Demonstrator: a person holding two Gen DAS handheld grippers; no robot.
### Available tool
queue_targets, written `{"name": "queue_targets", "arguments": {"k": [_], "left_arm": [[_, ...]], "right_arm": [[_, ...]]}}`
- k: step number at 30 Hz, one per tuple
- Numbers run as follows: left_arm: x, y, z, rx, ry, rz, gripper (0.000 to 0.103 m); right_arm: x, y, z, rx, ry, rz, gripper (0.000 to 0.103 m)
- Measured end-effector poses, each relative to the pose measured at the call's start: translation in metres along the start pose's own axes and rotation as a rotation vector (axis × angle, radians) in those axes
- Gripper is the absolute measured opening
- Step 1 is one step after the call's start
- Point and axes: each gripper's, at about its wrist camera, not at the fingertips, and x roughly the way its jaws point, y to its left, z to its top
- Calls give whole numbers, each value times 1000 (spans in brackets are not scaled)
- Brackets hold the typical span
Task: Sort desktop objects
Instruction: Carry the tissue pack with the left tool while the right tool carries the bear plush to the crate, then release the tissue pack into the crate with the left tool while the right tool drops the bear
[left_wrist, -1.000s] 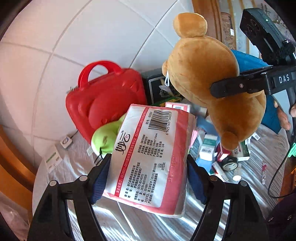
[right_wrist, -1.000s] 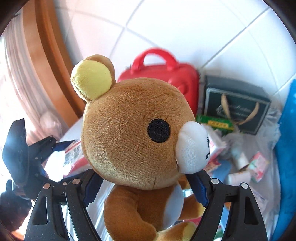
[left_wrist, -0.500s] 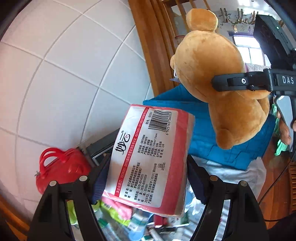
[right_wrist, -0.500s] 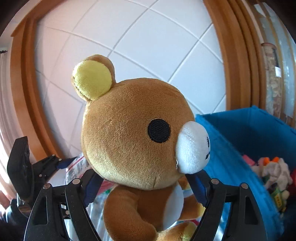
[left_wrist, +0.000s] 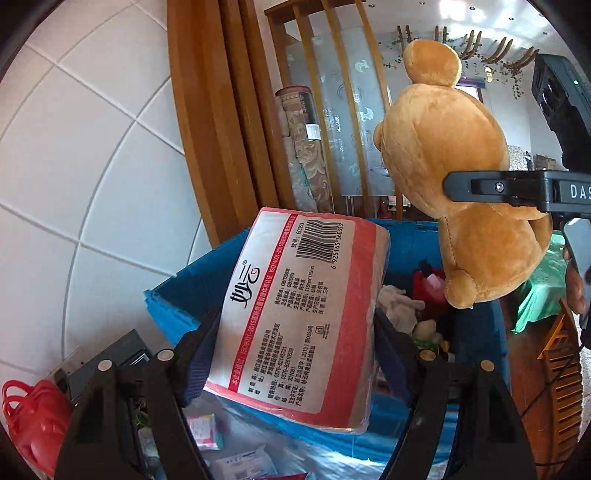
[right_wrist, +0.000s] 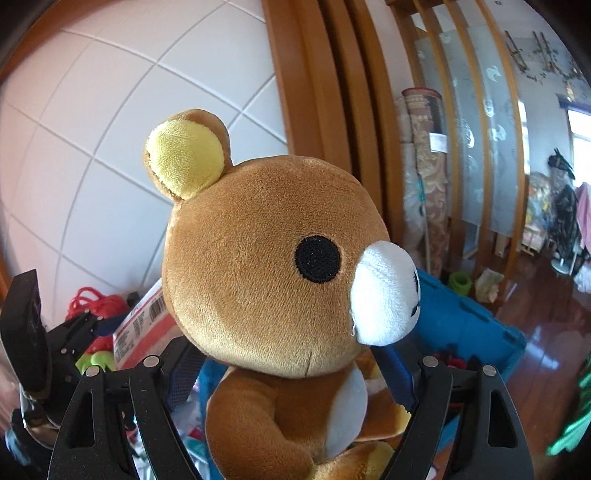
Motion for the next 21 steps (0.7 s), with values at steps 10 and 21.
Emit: {"name": "queue_targets", "arguments": {"k": [10, 21], "left_arm": [[52, -29, 76, 86, 6, 124, 89], [35, -25, 63, 45, 15, 163, 93]], "right_arm": [[58, -91, 28, 90, 53, -81, 103], [43, -82, 28, 75, 17, -27, 103]]}}
